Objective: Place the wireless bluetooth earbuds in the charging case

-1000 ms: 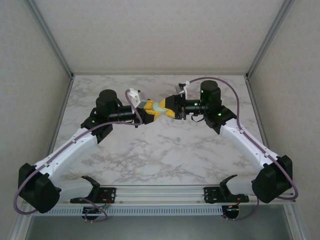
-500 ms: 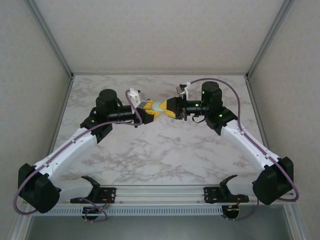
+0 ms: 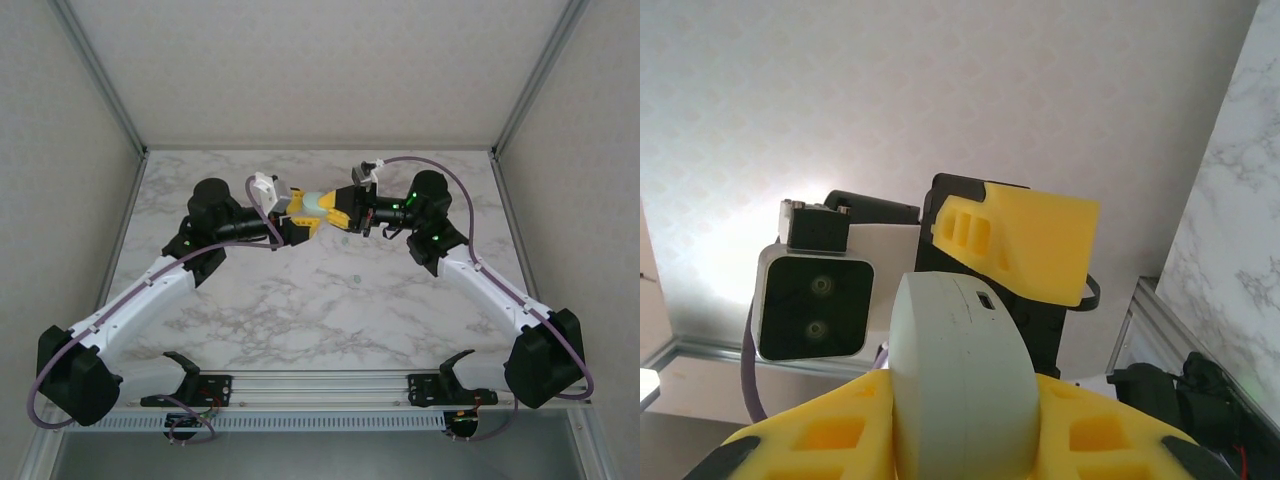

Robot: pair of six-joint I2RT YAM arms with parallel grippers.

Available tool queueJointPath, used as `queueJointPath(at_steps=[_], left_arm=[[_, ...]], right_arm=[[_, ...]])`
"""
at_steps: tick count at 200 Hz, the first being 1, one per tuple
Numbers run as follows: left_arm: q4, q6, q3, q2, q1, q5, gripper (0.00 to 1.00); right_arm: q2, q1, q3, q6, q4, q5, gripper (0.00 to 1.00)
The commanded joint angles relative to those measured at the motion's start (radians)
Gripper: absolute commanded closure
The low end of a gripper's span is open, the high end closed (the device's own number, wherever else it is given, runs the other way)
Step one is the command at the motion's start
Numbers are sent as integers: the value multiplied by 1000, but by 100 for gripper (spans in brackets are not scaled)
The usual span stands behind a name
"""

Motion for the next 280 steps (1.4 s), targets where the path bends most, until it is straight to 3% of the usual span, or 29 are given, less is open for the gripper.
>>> queueJointPath(at_steps=[1,117,158,180,222,251,280], left_arm=[[74,-53,-5,0,-7,29,51],[39,-46,21,11,-15,40,59],[25,-44,24,19,-21,43,67],[7,-38,21,17,-22,27,73],[-54,-9,8,1,-22,10,78],[-80,4,-20,-18,-23,-3,80],[-99,19,-46,-39,-28,-19,80]], right_arm=[[-2,1,-19,23,59,0,86],[11,10,-30,29,81,7,84],[10,12,-33,-4,40,14,82],[-6,12,-12,-91,-87,30,76],[-68,13,104,-392,-488,116,51],[-118,12,215,-658,-817,293,45],[-184,12,238,-823,-951,461,42]])
